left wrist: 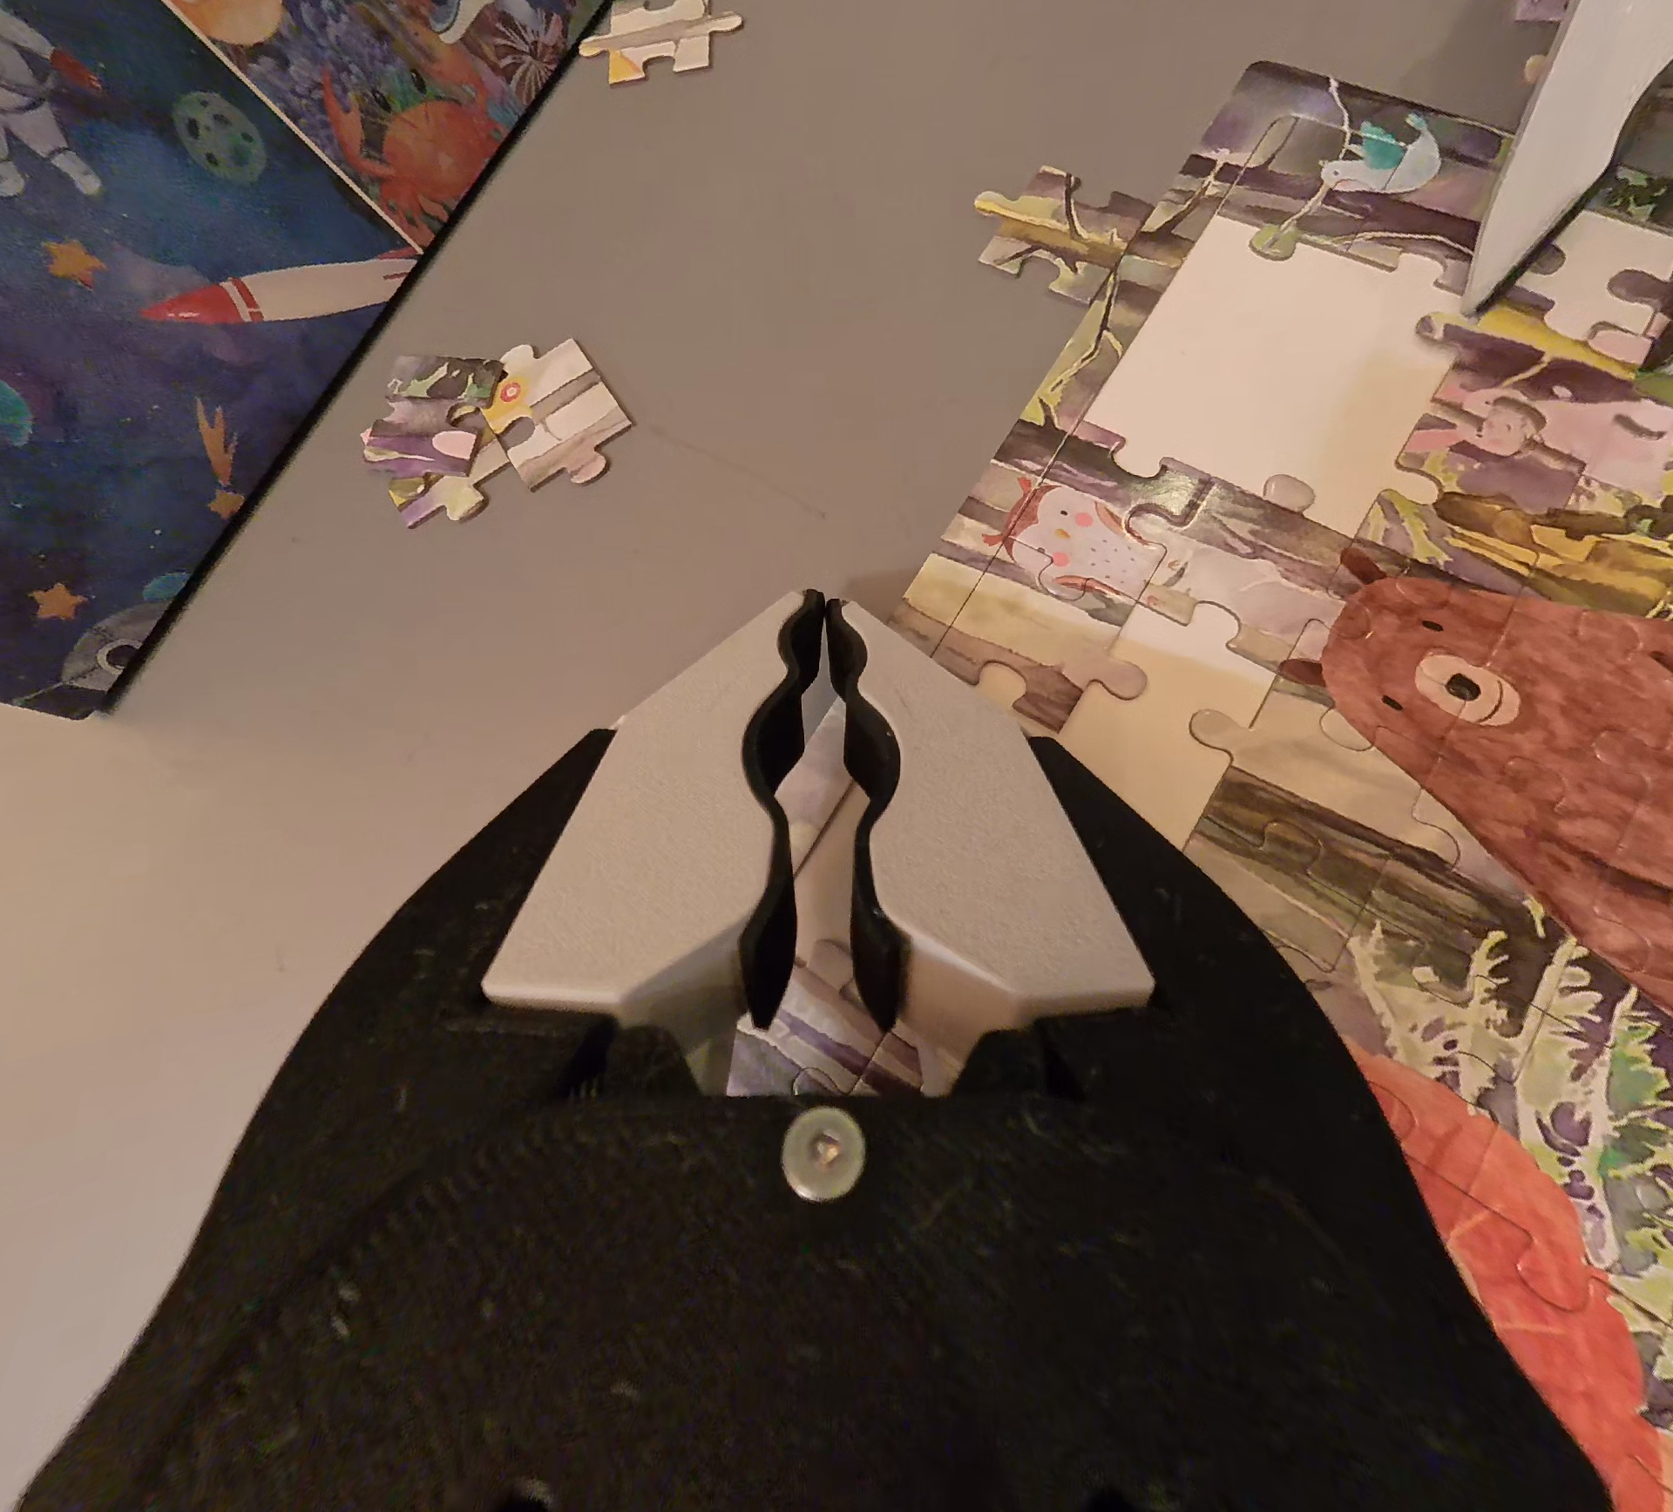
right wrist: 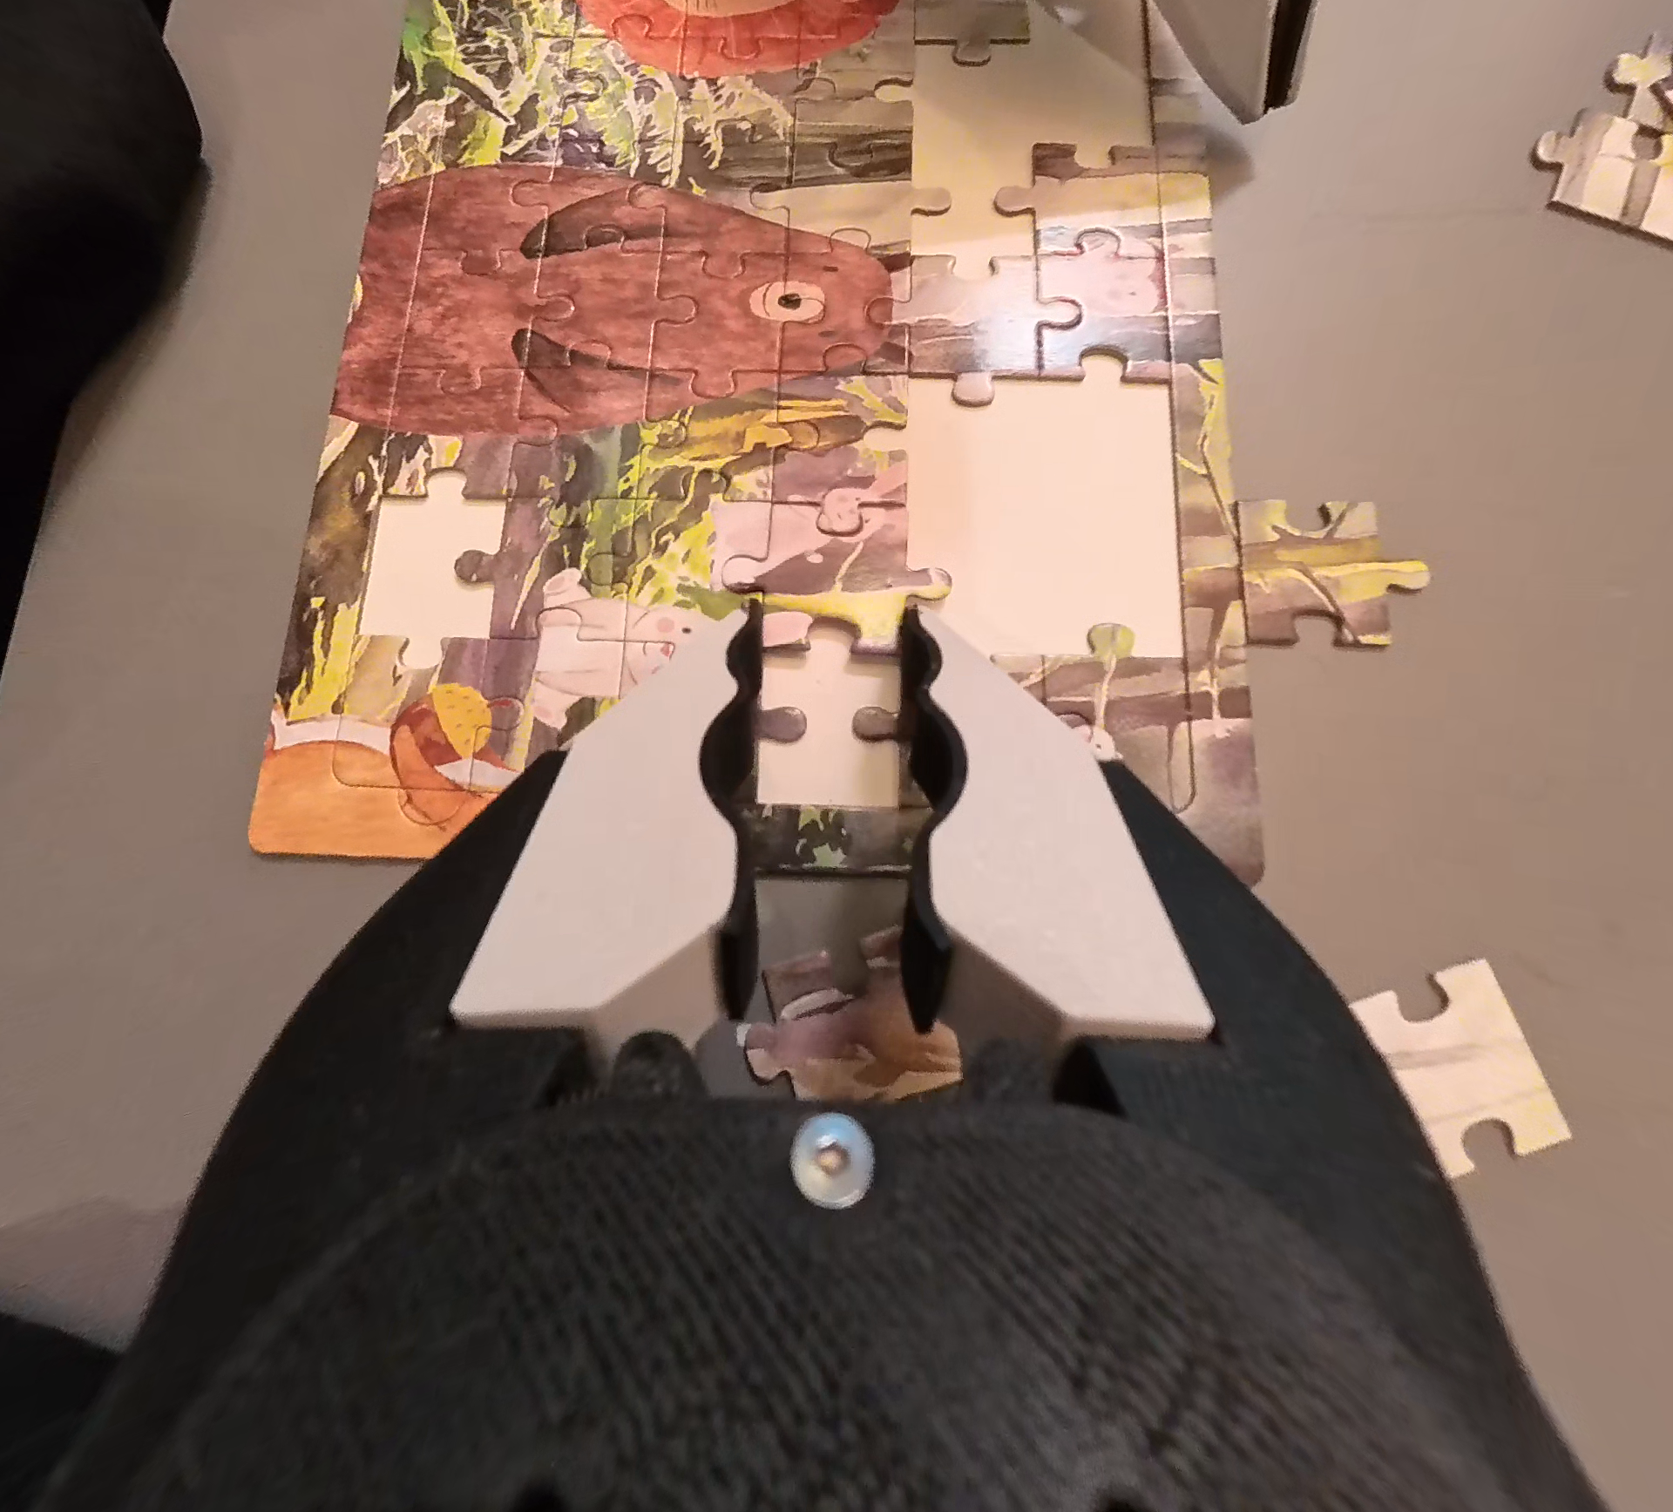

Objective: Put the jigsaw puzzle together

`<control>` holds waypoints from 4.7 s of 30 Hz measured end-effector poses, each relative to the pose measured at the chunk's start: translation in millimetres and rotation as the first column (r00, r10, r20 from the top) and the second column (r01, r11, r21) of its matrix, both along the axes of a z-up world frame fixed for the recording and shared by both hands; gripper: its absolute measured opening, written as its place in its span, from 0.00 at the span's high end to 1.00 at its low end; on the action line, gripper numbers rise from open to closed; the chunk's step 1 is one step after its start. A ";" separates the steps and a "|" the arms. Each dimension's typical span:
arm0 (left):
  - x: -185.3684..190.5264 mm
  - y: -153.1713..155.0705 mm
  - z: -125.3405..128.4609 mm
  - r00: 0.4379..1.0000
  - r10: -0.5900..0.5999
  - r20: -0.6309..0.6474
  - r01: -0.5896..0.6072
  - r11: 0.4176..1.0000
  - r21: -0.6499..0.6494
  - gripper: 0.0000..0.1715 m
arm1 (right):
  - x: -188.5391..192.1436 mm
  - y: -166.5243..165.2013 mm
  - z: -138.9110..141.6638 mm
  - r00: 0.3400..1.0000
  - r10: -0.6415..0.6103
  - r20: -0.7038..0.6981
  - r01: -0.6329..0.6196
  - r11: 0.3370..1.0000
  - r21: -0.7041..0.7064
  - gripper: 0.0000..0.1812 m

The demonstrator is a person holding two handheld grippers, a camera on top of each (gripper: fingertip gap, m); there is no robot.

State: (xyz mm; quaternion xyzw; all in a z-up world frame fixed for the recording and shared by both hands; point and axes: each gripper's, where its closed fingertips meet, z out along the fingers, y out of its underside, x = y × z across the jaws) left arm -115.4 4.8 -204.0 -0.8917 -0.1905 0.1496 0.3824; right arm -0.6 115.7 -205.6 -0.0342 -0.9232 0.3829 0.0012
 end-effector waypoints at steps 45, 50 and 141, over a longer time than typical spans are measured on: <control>-0.2 0.4 -0.5 1.000 0.001 0.005 -0.001 1.000 0.000 1.00 | -0.5 -0.9 0.3 1.000 0.000 -0.017 0.000 1.000 -0.004 0.84; -0.1 0.5 -0.5 1.000 0.001 0.005 -0.001 1.000 0.000 1.00 | -0.3 -1.3 0.3 1.000 0.002 -0.017 -0.002 1.000 -0.005 0.84; -43.3 -54.6 57.7 0.973 0.230 -0.012 -0.211 0.911 0.353 1.00 | -127.3 105.3 82.7 0.716 -0.696 0.048 0.591 0.568 -0.573 0.79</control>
